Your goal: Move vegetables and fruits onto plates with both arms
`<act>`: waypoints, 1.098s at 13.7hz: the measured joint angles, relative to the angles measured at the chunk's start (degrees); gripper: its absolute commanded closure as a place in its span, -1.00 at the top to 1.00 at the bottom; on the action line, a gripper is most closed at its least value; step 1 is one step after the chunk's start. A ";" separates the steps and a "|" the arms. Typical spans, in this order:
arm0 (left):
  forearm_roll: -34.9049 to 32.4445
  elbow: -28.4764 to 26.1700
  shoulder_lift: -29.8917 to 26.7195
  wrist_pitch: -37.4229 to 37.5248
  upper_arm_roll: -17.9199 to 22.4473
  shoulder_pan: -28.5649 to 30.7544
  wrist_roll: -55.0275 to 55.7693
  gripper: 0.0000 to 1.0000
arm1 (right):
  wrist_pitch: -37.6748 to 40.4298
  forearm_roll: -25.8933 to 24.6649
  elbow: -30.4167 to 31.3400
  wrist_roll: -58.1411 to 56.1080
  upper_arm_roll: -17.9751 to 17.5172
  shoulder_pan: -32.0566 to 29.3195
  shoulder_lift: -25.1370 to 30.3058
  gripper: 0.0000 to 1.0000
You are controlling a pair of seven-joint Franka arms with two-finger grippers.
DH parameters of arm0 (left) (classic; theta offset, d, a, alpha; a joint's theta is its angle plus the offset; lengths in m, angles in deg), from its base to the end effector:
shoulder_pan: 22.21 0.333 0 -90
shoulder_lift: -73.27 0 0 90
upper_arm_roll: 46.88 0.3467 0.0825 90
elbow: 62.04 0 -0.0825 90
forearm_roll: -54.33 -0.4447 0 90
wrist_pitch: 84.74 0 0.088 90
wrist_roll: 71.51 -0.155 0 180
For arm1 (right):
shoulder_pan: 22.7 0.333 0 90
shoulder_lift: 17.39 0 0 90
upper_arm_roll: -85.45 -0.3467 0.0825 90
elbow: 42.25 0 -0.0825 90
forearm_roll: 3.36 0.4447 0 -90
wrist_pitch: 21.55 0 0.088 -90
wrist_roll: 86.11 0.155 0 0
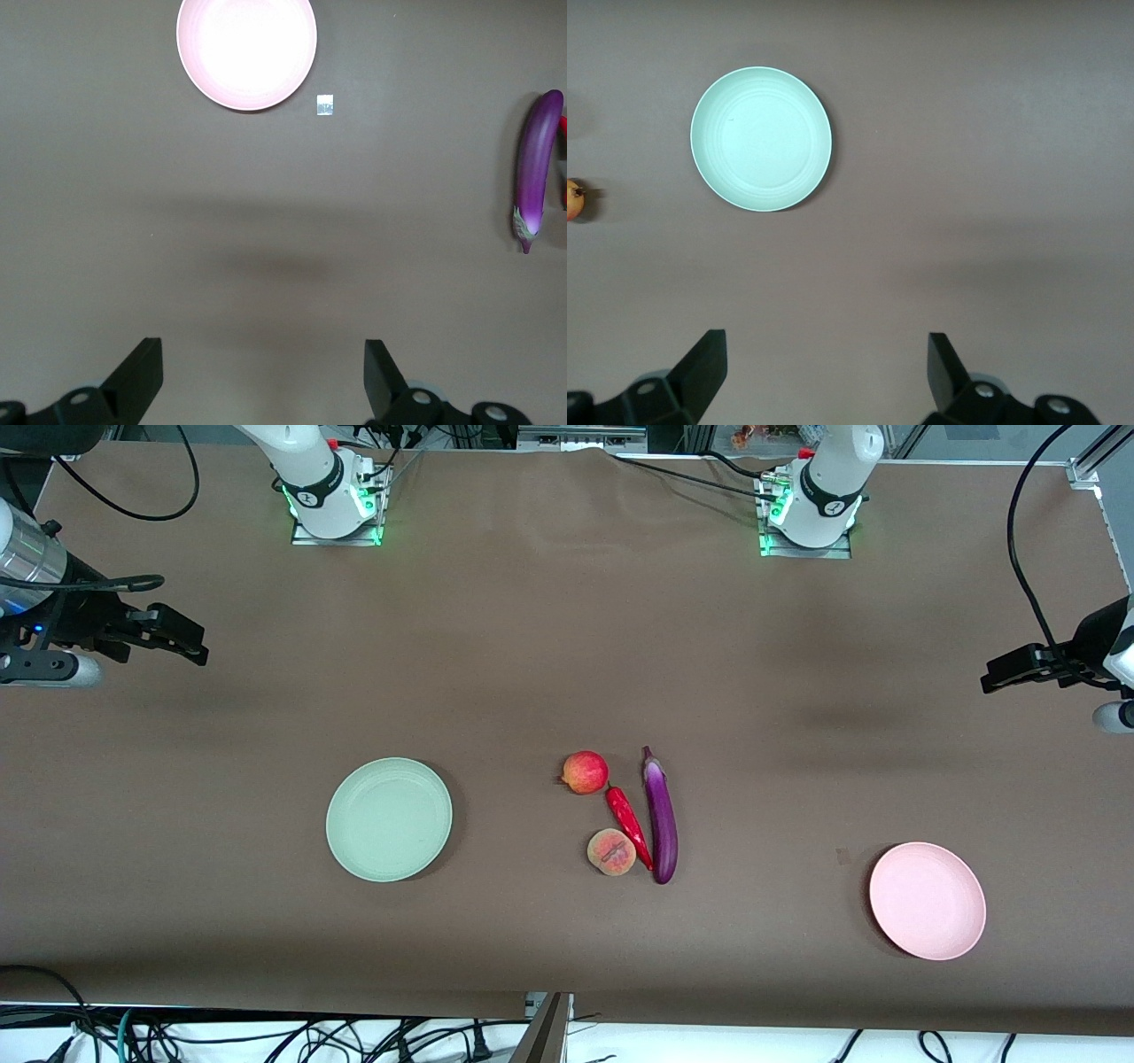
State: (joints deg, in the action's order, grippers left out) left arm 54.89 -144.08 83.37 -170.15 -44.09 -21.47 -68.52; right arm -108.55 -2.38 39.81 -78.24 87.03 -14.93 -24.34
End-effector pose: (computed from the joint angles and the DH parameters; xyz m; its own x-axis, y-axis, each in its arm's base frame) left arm 0.6577 0.0365 0.5616 0.9867 0.1126 -0.1169 0.1128 -0.9936 -0.0049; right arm 0.6454 0.0738 0.5994 0.9989 -0.0284 -0.0366 -0.0287 -0.9995 -0.0088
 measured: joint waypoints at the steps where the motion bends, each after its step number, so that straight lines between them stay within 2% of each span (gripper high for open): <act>1: 0.00 -0.01 0.00 -0.02 0.00 0.01 0.00 1.00 | 0.00 0.00 0.00 0.00 0.01 -0.01 0.00 0.99; 9: 0.00 -0.67 0.06 -2.44 0.04 0.53 0.00 1.00 | -0.17 -0.03 0.00 0.00 0.33 -0.16 0.00 0.99; 15: 0.04 -5.49 2.56 -8.31 -0.73 0.61 0.00 1.00 | -0.44 -0.11 0.00 0.00 0.67 -0.24 -0.04 0.99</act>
State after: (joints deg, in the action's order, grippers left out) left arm 54.93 -149.57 85.93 -178.46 -44.82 -20.87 -68.52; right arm -108.99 -2.49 39.81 -78.24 87.70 -15.17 -24.38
